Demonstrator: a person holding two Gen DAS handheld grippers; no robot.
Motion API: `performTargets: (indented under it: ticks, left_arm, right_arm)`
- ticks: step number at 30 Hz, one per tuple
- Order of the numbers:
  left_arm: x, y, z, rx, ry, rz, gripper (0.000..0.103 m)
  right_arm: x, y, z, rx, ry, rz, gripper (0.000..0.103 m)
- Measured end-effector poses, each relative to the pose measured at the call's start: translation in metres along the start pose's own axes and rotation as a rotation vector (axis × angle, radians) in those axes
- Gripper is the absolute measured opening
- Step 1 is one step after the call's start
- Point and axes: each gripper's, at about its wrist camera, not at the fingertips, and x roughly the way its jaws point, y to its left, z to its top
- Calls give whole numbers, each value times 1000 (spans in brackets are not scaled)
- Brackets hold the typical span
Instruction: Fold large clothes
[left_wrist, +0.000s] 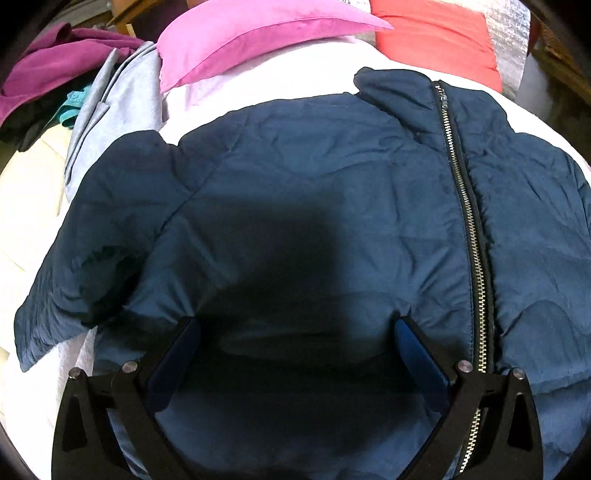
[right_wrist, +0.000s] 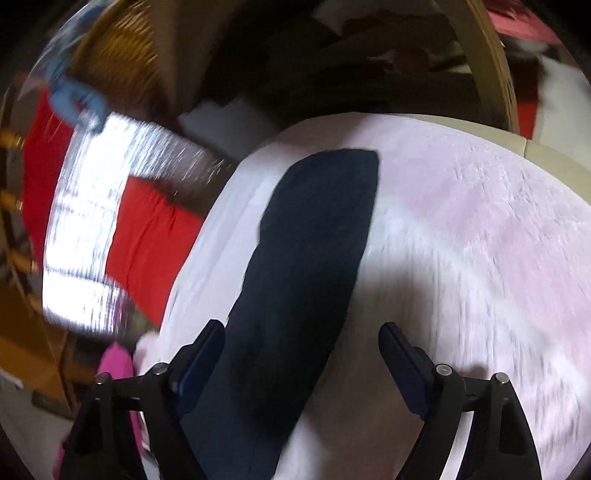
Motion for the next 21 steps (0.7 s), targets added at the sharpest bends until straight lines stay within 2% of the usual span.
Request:
performTargets:
  ticks: [6, 7, 8, 11, 13, 14, 15, 17, 21]
  left_arm:
    - [-6, -3, -7, -15, -18, 1, 103]
    - [3, 1, -4, -15, -19, 2, 103]
    - [3, 0, -5, -16, -18, 2, 103]
    - [5, 4, -7, -16, -8, 2, 103]
    - [5, 2, 2, 5, 7, 1, 103]
    - [4, 3, 6, 14, 4, 3, 103]
    - [0, 5, 8, 15, -7, 14, 103]
    - [-8, 9, 11, -5, -47, 56, 103]
    - [-30, 24, 20, -74, -140, 85, 103]
  right_arm:
    - [23, 9, 34, 1, -55, -8, 79]
    - [27, 11, 40, -8, -68, -11, 78]
    - [29, 15, 41, -10, -73, -17, 71]
    - [40, 17, 45, -12, -69, -58, 32]
    - [38, 19, 45, -15, -90, -40, 27]
    - [35, 21, 45, -25, -97, -20, 16]
    - [29, 27, 42, -43, -102, 18, 11]
    - [12, 44, 34, -93, -124, 55, 11]
    - [-25, 97, 8, -242, -141, 164, 11]
